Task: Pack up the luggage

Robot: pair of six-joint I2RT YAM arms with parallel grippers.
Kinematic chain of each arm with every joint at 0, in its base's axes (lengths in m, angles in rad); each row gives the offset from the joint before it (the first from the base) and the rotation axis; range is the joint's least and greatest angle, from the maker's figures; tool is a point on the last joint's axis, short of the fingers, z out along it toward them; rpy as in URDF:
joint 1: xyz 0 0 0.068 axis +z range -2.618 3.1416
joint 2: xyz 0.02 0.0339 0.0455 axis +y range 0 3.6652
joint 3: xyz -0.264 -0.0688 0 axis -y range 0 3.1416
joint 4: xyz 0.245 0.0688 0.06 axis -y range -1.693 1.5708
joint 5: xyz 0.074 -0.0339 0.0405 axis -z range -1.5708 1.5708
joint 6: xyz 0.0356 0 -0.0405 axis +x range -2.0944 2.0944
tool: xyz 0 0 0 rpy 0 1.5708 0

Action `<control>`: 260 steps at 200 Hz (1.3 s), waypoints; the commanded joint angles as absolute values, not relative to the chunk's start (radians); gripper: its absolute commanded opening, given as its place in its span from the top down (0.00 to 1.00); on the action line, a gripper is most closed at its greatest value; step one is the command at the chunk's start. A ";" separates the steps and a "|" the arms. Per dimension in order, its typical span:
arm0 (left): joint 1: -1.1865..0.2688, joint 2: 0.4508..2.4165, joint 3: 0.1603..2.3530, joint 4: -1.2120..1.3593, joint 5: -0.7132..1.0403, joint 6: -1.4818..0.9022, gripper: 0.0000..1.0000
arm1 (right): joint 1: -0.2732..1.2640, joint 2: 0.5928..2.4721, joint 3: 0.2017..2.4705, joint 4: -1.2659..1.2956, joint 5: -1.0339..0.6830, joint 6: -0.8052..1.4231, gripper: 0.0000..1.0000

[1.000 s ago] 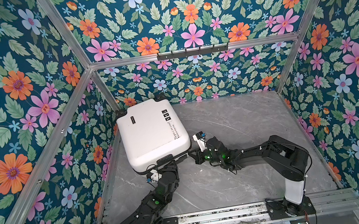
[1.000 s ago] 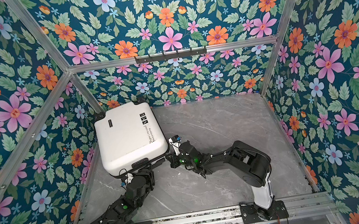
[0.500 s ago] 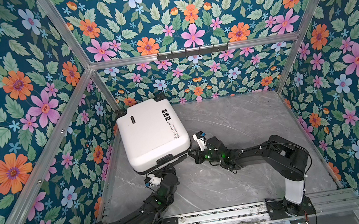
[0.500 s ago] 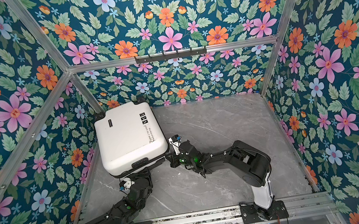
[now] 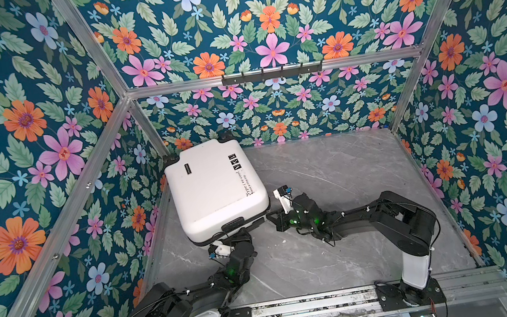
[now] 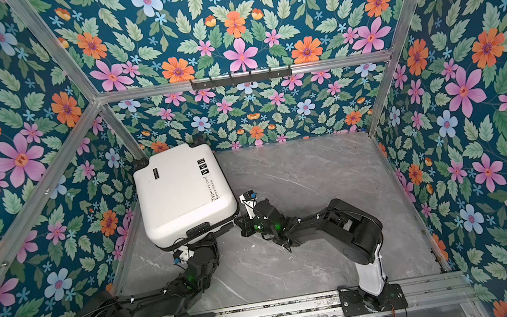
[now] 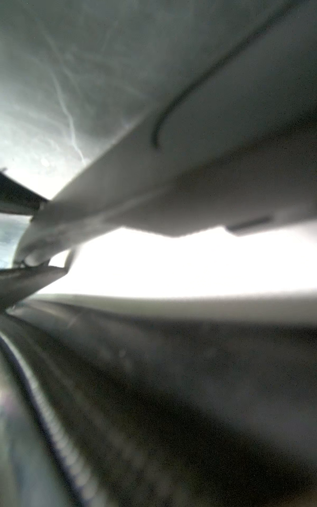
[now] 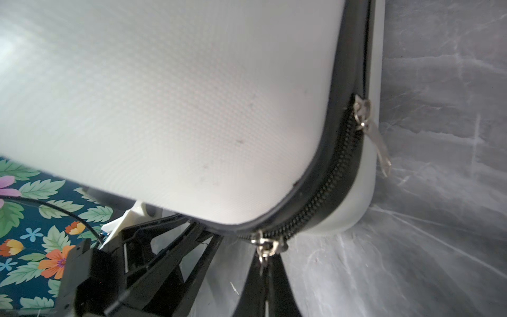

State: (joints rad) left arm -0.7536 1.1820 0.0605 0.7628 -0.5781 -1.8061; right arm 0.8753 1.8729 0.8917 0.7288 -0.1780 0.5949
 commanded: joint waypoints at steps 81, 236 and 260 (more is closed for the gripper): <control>-0.752 0.810 0.128 0.297 -0.623 -1.770 1.00 | 0.841 1.853 0.888 0.752 -0.122 0.612 1.00; -0.753 0.522 0.182 -0.224 -0.529 -1.837 1.00 | 0.779 1.908 1.031 0.594 -0.099 0.587 1.00; -0.752 0.478 0.174 -0.284 -0.495 -1.852 1.00 | 0.741 1.953 1.086 0.568 -0.144 0.622 1.00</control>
State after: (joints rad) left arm -0.7513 0.5140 0.1688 -0.1722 -0.4847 -1.9202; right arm 0.7876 1.9179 1.0447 0.5854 -0.2504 0.5903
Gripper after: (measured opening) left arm 0.172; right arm 0.050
